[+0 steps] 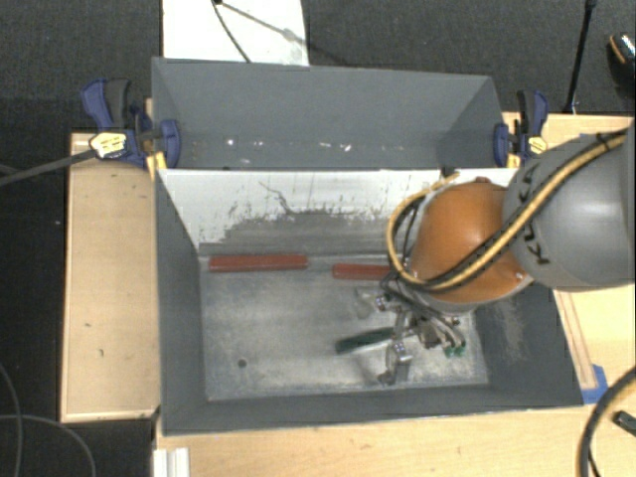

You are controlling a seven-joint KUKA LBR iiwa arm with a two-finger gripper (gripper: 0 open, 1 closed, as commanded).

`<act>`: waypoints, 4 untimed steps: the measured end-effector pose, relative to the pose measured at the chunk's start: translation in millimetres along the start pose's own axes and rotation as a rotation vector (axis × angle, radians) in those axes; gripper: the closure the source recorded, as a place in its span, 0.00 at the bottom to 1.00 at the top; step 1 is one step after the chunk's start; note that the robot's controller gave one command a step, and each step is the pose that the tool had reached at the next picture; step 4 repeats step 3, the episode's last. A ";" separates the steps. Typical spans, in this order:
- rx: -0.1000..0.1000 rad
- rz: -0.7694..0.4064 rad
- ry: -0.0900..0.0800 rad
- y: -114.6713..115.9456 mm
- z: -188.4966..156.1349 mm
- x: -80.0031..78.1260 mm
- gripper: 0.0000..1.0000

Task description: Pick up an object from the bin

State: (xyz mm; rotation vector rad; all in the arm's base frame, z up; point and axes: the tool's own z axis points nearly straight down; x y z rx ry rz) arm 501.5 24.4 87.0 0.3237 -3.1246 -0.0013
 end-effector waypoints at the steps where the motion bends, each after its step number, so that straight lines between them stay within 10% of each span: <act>1: 0.000 0.076 0.003 4.6 17.2 -5.2 0.00; 2: 0.000 0.079 0.003 4.4 16.7 -5.1 1.00; 3: 0.003 -0.129 -0.009 -11.1 -114.5 -27.4 1.00; 4: 0.003 -0.129 -0.009 -11.1 -114.5 -27.4 1.00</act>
Offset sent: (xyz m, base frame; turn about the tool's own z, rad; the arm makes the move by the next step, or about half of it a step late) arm 0.0041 0.0052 -0.0170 0.0763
